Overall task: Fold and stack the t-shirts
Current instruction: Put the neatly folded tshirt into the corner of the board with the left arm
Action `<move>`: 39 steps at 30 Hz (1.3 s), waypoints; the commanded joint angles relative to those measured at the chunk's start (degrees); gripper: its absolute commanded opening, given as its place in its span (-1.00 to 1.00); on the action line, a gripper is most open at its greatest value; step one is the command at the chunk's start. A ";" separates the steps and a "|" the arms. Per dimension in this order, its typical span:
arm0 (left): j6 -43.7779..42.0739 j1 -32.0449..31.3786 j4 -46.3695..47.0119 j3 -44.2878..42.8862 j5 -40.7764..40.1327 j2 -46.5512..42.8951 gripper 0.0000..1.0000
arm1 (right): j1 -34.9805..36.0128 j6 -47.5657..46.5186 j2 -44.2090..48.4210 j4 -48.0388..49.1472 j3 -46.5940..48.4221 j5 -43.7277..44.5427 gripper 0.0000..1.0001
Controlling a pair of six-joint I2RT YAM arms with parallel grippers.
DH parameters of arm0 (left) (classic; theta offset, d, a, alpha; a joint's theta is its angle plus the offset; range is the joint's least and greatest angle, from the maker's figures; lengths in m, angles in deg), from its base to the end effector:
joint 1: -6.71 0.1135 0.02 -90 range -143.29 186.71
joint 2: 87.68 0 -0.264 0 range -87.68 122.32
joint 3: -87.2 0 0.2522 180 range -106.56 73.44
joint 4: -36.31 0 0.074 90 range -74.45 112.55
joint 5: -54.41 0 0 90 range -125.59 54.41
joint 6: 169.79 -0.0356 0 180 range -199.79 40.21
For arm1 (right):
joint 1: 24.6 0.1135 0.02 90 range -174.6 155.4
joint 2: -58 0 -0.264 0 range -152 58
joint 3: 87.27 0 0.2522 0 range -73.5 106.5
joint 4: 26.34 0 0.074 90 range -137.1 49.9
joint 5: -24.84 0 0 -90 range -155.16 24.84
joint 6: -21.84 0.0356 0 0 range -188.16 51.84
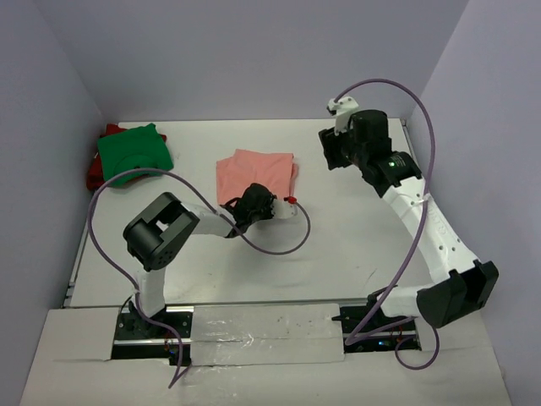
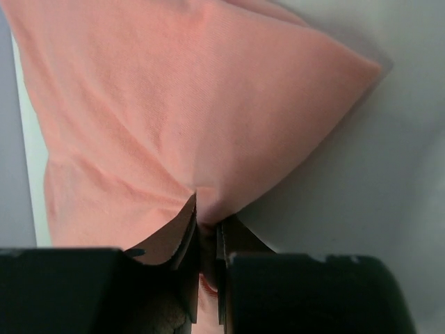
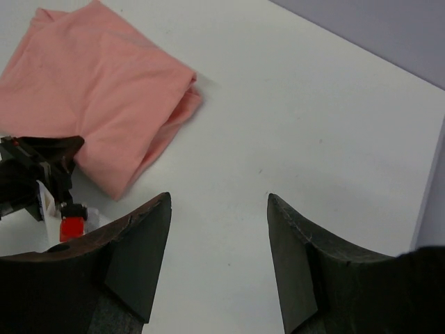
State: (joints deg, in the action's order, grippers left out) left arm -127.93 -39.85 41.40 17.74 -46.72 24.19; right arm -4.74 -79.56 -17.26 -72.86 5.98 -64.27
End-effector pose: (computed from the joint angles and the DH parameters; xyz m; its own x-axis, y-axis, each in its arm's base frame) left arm 0.2740 -0.2793 0.1224 0.1738 0.8792 -0.4435 0.7155 0.1967 0.6704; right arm 0.2720 0.0977 0.3944 -0.3757 -0.3459 -0.8598 -0.4092 0.8943 -0.1809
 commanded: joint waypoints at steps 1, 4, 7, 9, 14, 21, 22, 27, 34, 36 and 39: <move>3.14 3.31 -12.25 -1.60 4.28 1.51 -0.74 | -2.10 1.11 3.98 -0.03 1.47 -2.99 0.29; 2.53 6.12 -13.13 -0.99 3.49 0.19 -0.74 | -3.68 1.12 5.13 -0.03 1.11 -4.40 0.29; 2.70 9.90 -15.85 -1.16 4.19 -1.48 -0.75 | -4.30 1.20 5.48 -0.03 1.29 -5.01 0.29; 2.17 11.59 -15.86 -0.46 4.11 -3.24 -0.74 | -4.39 1.12 5.65 -0.12 1.46 -5.19 0.29; 2.79 15.89 -18.67 2.08 4.19 -7.10 -0.72 | -4.56 1.11 6.18 -0.12 1.55 -5.28 0.29; 3.14 22.91 -22.01 7.97 4.63 -14.92 -0.70 | -4.92 1.03 7.32 -0.21 2.08 -6.25 0.29; 3.23 23.53 -22.19 9.54 4.89 -15.63 -0.70 | -4.92 1.03 7.32 -0.12 2.08 -6.33 0.29; 3.93 26.78 -23.94 14.29 5.68 -21.15 -0.68 | -5.00 1.03 8.11 -0.29 2.43 -6.42 0.29; 5.51 28.63 -27.99 20.89 5.95 -30.30 -0.68 | -5.00 1.03 9.60 -0.47 2.08 -7.04 0.29; 5.78 30.38 -28.95 22.73 6.39 -33.12 -0.68 | -5.00 0.94 10.22 -0.29 1.56 -7.21 0.30; 4.99 33.02 -28.79 25.55 5.69 -36.19 -0.67 | -5.18 0.85 10.84 -0.21 0.94 -8.09 0.30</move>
State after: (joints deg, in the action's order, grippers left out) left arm -123.71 -9.41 15.54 41.26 -40.93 -9.18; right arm -9.40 -79.08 -9.09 -73.66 6.00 -70.96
